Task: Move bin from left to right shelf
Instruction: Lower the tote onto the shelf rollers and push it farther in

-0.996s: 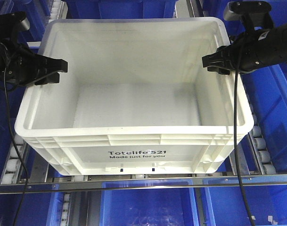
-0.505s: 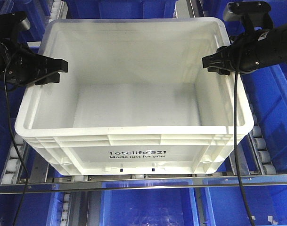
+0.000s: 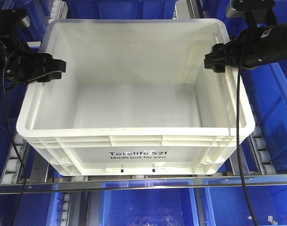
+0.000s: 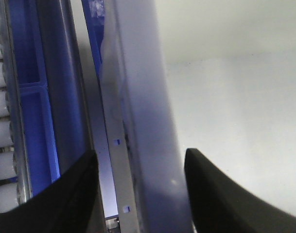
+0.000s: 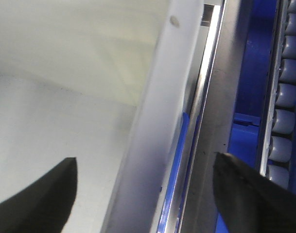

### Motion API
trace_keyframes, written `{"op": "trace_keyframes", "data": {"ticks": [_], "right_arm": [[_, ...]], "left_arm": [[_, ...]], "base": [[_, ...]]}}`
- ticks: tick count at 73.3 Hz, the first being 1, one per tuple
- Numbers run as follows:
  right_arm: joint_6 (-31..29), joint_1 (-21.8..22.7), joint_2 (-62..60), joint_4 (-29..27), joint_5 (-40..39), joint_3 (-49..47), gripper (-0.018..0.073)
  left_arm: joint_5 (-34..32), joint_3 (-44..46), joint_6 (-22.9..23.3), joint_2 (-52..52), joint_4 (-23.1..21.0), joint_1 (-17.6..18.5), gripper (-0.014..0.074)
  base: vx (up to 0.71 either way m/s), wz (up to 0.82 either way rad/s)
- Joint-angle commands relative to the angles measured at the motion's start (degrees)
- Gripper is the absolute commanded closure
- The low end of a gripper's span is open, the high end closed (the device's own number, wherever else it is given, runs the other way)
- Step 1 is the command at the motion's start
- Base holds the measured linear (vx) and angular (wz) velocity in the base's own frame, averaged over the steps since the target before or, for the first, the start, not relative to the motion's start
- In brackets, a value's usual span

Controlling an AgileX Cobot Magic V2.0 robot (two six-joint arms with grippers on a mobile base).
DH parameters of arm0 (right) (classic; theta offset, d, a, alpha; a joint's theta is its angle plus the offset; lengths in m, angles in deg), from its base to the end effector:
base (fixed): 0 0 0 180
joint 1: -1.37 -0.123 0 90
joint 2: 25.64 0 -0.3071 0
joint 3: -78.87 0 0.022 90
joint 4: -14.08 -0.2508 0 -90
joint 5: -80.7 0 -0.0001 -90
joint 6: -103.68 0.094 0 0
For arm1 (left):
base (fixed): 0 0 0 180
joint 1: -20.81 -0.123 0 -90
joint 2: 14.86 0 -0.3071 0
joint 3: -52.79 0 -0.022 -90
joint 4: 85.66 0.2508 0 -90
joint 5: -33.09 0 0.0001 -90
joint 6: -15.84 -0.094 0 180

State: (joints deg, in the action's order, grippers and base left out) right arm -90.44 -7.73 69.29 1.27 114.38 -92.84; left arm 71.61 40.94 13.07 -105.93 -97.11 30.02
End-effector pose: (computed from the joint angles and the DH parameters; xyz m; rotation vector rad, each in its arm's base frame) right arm 0.3339 0.0652 0.3256 -0.3176 2.3572 0.1940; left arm 0.3080 -0.0617 0.3230 0.1185 2.4657 -0.2696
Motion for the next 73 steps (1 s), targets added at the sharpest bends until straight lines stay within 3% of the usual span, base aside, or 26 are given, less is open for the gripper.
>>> {"op": "trace_keyframes", "data": {"ticks": [1,31,73], "right_arm": [[-0.4,0.3,-3.6,0.4,-2.9,-2.0,-0.0047],[-0.1,0.3,-12.2,0.2,0.2,-2.0,-0.0031],[-0.2,0.3,-13.8,-1.6,4.0,-1.4,-0.0031]], "left_arm": [[-3.7,1.5,0.3,2.8,-0.7,0.0,0.0191],[-3.3,1.5,0.3,8.1,-0.7,0.0,0.0192],[-0.5,1.4,-1.2,9.1,-0.6,0.0,0.0234]], "base": [[0.0,0.0],[0.0,0.0],[0.0,0.0]]}}
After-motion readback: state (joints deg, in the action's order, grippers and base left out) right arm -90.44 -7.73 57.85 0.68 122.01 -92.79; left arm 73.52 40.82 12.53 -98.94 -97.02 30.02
